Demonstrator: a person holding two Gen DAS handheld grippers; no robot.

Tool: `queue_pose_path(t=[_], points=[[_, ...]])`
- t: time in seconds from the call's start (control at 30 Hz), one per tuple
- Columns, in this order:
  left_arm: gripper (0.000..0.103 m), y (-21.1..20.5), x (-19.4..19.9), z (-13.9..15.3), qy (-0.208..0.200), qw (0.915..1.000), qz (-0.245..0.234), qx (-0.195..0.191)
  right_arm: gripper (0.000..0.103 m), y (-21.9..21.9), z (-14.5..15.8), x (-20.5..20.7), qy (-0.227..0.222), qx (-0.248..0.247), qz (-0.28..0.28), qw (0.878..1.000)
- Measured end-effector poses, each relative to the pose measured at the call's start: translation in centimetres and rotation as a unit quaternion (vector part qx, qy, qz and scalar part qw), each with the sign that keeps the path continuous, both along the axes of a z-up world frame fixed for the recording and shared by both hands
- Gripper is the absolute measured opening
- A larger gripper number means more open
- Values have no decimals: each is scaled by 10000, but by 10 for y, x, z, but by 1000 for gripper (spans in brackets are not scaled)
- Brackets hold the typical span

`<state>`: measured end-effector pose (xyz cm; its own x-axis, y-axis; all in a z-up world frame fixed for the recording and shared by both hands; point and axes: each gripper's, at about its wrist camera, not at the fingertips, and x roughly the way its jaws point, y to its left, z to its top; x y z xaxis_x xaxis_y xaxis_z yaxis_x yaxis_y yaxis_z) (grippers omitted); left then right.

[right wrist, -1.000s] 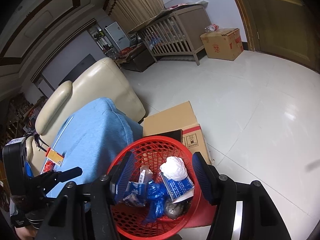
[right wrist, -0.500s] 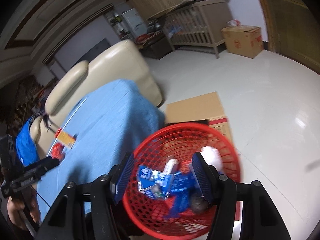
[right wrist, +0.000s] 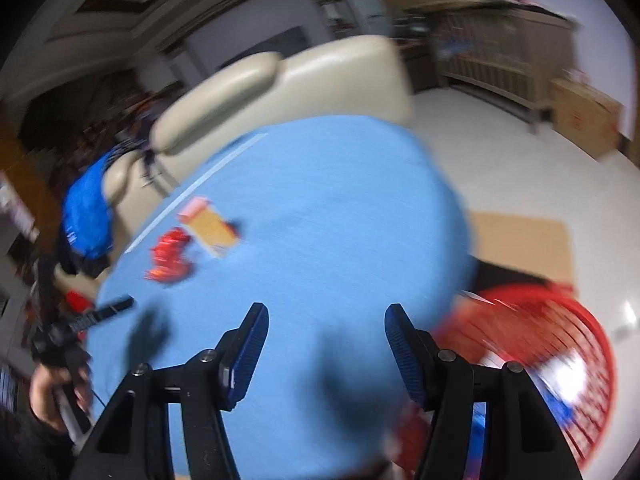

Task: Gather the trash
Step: 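Move both tools back over the table toward the remaining trash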

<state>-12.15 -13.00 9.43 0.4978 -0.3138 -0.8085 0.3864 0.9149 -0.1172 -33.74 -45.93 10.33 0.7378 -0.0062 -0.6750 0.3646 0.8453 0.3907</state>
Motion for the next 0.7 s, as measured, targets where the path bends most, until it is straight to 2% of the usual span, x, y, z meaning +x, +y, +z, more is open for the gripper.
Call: queue_pose_path(t=[0.1,0.17,0.3,0.4,0.57,0.7], points=[[79,13,-1,-5,1,10000,43,16,67,21,14,69,-75,12,388,9992],[79,24,2,-5,20,10000,95,-12,67,33,20,117,-136,233,596,9979],[79,50,4,-5,81,9994,298,-181,67,48,23,202,-12,360,659,9972],[79,66,7,-7,101,9989,396,-220,67,58,17,246,193,235,724,9969],[79,80,14,-11,122,9983,505,-273,67,74,-2,279,545,86,988,9936],[79,85,19,-14,120,9981,547,-277,68,86,-13,255,599,160,1375,9886]])
